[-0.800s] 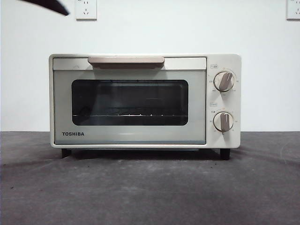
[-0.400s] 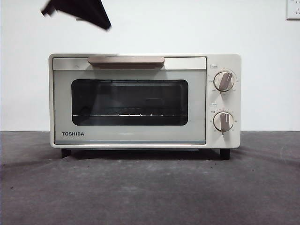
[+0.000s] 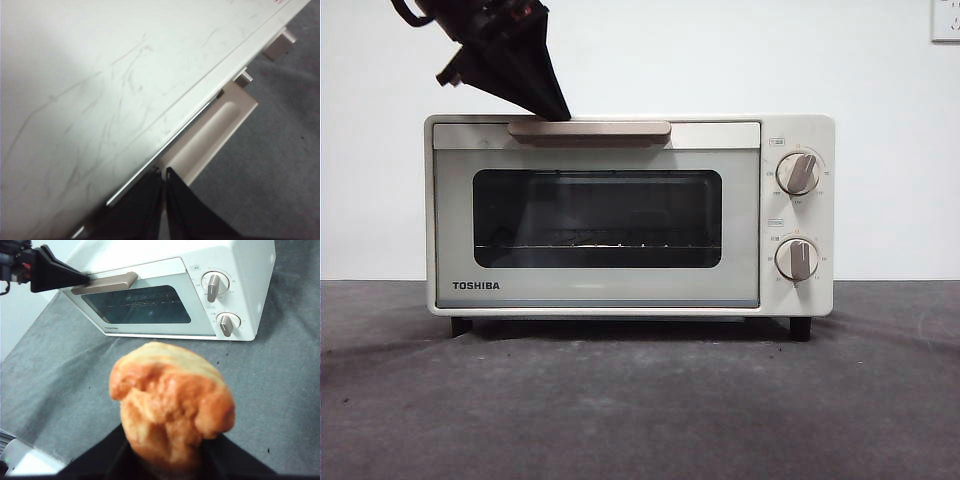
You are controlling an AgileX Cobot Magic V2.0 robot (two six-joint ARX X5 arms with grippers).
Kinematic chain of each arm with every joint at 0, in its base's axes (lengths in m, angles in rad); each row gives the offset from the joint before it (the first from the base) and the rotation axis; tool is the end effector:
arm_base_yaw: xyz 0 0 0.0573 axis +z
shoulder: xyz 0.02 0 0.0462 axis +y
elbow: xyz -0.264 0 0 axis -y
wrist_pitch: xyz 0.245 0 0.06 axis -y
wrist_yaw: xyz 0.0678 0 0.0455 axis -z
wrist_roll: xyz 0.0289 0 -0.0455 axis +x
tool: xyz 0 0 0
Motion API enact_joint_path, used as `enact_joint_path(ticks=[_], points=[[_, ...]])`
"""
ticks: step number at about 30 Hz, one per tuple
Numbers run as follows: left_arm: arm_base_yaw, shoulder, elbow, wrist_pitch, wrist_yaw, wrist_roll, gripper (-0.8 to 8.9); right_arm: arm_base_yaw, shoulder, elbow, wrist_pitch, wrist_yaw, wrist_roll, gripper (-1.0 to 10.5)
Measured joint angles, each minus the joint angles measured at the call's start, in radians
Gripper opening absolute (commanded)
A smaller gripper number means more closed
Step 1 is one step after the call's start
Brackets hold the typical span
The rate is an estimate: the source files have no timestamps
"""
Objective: The left arm flap open the oven, the right arm pick bread and place it into oven, the left arm flap close the oven
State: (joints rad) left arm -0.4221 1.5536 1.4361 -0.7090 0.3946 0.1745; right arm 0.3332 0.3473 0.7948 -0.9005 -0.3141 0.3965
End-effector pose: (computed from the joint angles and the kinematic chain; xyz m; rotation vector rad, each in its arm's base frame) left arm 0.2963 -0.1453 0.3288 0.1667 0.7795 -0.8408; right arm 0.0466 0.0256 0.3118 0.3714 0.5807 0.5361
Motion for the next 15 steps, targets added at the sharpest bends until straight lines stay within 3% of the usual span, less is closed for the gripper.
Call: enact_joint_path(ticks=[15], points=[[-0.01,0.003,0.02,-0.078,-0.008,0.023,0.16,0.0,0.0,0.0,0.0,0.0,0.0,1.1]])
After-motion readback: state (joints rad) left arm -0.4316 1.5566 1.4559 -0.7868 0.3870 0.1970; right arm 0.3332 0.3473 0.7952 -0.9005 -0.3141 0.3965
